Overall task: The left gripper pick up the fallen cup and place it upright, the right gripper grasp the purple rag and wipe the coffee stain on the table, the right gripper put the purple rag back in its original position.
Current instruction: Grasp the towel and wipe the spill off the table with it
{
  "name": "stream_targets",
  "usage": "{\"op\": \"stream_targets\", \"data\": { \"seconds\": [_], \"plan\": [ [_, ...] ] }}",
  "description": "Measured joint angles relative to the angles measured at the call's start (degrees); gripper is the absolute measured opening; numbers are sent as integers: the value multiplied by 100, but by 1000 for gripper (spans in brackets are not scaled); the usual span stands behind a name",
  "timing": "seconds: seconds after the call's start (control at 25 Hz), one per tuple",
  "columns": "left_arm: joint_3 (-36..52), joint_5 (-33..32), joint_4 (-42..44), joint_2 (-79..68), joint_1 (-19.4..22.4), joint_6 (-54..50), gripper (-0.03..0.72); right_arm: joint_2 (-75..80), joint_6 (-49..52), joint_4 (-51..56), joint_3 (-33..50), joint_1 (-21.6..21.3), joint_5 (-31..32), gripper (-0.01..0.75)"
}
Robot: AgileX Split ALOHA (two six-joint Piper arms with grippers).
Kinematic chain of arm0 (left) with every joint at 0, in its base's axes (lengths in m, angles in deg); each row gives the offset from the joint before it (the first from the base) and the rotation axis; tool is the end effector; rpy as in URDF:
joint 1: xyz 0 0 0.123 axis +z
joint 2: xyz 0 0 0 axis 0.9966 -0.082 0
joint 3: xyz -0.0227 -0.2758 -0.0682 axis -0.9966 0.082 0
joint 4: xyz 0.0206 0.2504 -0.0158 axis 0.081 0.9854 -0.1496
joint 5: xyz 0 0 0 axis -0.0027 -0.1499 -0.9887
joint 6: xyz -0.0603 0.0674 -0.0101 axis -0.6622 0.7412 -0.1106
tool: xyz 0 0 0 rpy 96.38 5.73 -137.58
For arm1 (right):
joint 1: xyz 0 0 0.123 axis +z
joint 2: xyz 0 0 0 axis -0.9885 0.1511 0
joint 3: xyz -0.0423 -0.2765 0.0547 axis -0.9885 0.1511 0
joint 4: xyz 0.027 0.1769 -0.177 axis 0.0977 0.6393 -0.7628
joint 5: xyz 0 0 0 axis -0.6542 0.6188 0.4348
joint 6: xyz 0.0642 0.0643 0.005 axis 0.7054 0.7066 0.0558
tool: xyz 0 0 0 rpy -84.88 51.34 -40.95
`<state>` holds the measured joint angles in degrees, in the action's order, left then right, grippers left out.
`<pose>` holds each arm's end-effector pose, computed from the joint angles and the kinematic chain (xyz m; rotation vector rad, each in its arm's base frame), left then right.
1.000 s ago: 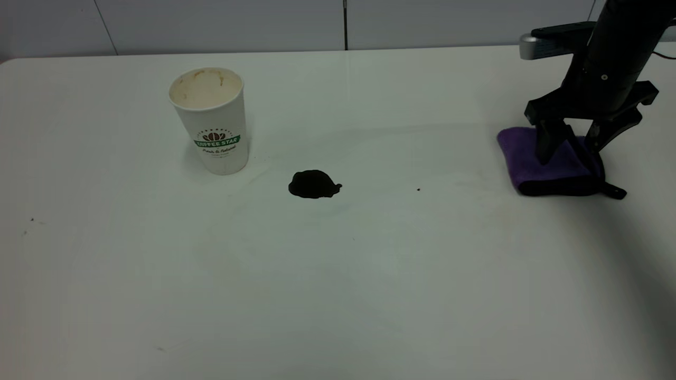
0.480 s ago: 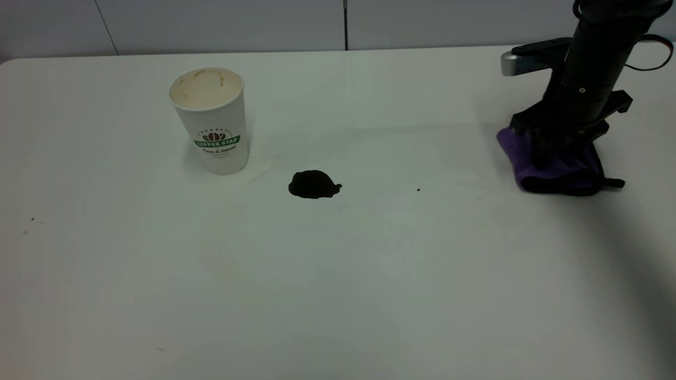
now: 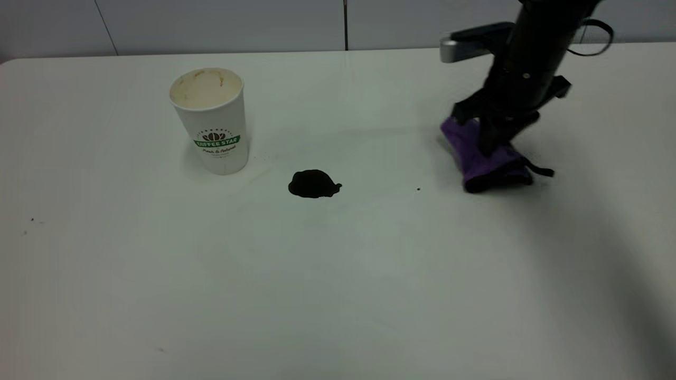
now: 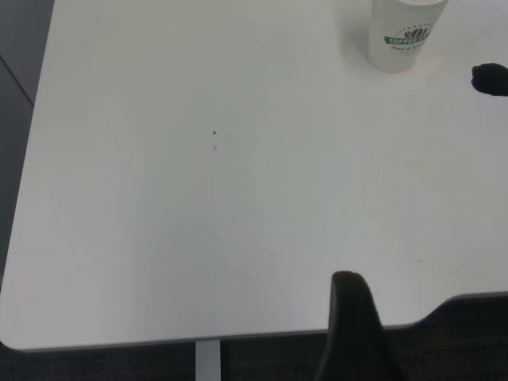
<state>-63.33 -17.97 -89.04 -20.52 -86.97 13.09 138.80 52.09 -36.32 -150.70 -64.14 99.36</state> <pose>-0.0091 0.0008 0.2699 0.0568 2.0915 0.0065 0.4575 0.1474 0.0418 -0.6317 2.8239 0.1223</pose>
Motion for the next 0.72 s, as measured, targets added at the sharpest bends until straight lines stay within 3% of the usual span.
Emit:
{"op": "stream_targets", "data": {
  "seconds": [0.4, 0.72],
  "plan": [
    [0, 0, 0, 0, 0, 0, 501, 38, 252, 41, -632, 1309, 178, 67],
    [0, 0, 0, 0, 0, 0, 501, 946, 468, 55, -1757, 1488, 220, 67]
  ]
}}
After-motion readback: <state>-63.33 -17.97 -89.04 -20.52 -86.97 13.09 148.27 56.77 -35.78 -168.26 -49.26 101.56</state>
